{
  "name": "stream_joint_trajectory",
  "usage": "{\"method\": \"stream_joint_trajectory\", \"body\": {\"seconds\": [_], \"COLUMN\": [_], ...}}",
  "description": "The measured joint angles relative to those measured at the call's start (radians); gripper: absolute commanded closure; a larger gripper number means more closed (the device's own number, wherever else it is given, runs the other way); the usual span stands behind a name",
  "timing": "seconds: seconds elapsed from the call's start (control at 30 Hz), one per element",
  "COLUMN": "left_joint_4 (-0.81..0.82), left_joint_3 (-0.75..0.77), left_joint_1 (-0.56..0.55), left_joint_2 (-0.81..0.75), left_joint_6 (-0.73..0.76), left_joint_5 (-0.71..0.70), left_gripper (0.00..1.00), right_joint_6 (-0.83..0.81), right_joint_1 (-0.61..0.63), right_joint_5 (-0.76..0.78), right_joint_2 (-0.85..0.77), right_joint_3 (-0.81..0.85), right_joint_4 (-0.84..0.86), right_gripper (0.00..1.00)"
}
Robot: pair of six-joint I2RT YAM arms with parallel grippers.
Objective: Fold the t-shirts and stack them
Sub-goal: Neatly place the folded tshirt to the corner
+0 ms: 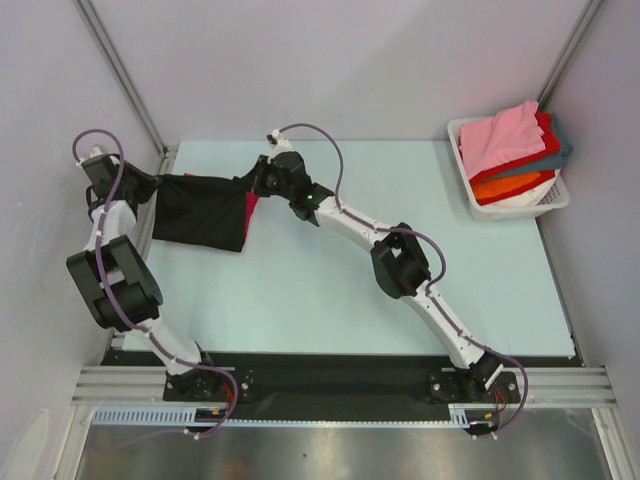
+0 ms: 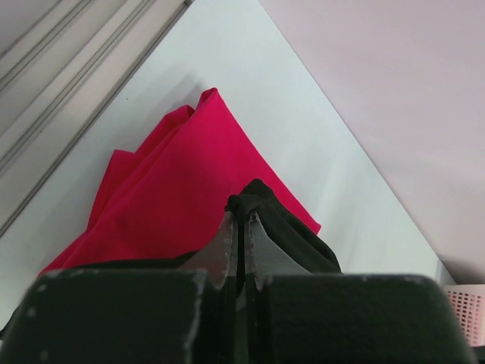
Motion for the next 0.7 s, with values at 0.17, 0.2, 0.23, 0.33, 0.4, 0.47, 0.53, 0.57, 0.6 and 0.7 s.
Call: {"method": "stream_joint_trajectory", "body": {"seconds": [0.17, 0.2, 0.23, 0.33, 0.4, 0.47, 0.53, 0.57, 0.6, 0.7], "left_joint_4": [0.013, 0.013, 0.013, 0.013, 0.017, 0.029, 0.039, 0.043, 0.048, 0.056], "left_joint_3": [0.030, 0.035, 0.040, 0.062, 0.083, 0.097, 0.106, 0.111, 0.116, 0.121], "left_joint_1": [-0.001, -0.001, -0.002, -0.002, -0.003, -0.003, -0.004, -0.005, -0.005, -0.006], "left_joint_2": [0.045, 0.050, 0.054, 0.067, 0.082, 0.098, 0.114, 0.124, 0.135, 0.162], "left_joint_6": [-0.011, -0.013, -0.015, -0.021, -0.026, -0.027, -0.027, -0.027, -0.028, -0.029], "left_joint_5": [0.019, 0.023, 0.024, 0.026, 0.031, 0.035, 0.035, 0.037, 0.039, 0.042], "left_gripper": [1.00, 1.00, 1.00, 1.00, 1.00, 0.99, 1.00, 1.00, 1.00, 1.00], "right_joint_6": [0.030, 0.035, 0.038, 0.046, 0.056, 0.066, 0.075, 0.080, 0.083, 0.090], "right_joint_1": [-0.019, -0.021, -0.023, -0.023, -0.024, -0.024, -0.025, -0.026, -0.027, -0.030], "right_joint_5": [0.001, 0.001, 0.001, 0.001, 0.001, 0.001, 0.001, 0.001, 0.002, 0.007], "right_joint_2": [0.040, 0.044, 0.047, 0.053, 0.057, 0.064, 0.075, 0.082, 0.089, 0.110], "right_joint_3": [0.033, 0.033, 0.033, 0.033, 0.034, 0.038, 0.046, 0.050, 0.055, 0.059], "right_joint_4": [0.017, 0.020, 0.023, 0.042, 0.057, 0.076, 0.092, 0.098, 0.109, 0.126], "right_gripper": [1.00, 1.00, 1.00, 1.00, 1.00, 1.00, 1.00, 1.00, 1.00, 1.00]}}
